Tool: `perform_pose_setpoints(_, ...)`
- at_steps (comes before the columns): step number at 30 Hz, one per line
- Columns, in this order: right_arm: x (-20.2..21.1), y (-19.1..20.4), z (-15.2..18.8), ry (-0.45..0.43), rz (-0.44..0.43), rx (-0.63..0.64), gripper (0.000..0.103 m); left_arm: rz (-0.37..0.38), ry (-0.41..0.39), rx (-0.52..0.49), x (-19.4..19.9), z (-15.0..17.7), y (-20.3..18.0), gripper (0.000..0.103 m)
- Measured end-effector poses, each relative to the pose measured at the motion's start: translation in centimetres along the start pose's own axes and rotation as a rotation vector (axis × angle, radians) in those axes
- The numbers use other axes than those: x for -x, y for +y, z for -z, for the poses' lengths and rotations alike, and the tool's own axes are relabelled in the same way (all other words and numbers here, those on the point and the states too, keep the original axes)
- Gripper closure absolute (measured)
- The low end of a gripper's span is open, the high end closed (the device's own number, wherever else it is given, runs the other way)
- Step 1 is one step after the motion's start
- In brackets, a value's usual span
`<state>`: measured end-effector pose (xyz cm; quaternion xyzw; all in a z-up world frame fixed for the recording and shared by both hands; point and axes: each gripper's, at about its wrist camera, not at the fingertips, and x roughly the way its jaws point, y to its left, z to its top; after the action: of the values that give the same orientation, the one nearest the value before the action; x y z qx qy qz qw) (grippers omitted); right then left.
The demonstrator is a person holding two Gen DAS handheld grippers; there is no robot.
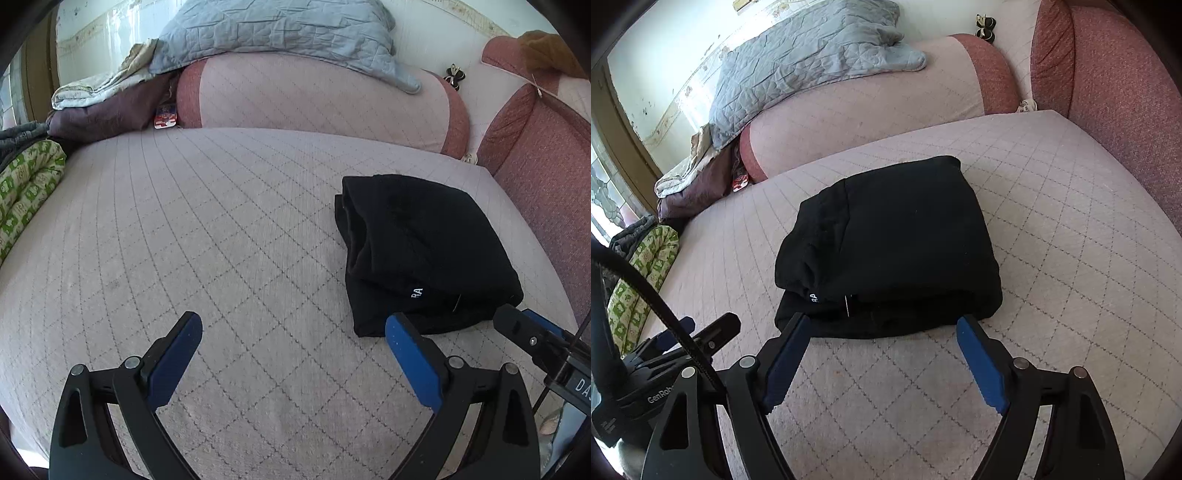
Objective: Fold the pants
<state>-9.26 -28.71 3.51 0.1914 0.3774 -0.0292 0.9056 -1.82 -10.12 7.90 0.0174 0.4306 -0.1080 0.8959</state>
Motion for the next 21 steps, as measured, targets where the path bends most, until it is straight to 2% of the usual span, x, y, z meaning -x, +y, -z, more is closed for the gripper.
perform_pose_setpoints(21,-1.00,0.97,0.63,0.027,0.043,0.051,0.014,-0.020,-0.028,-0.005,0.60,0.19,-0.13,0.004)
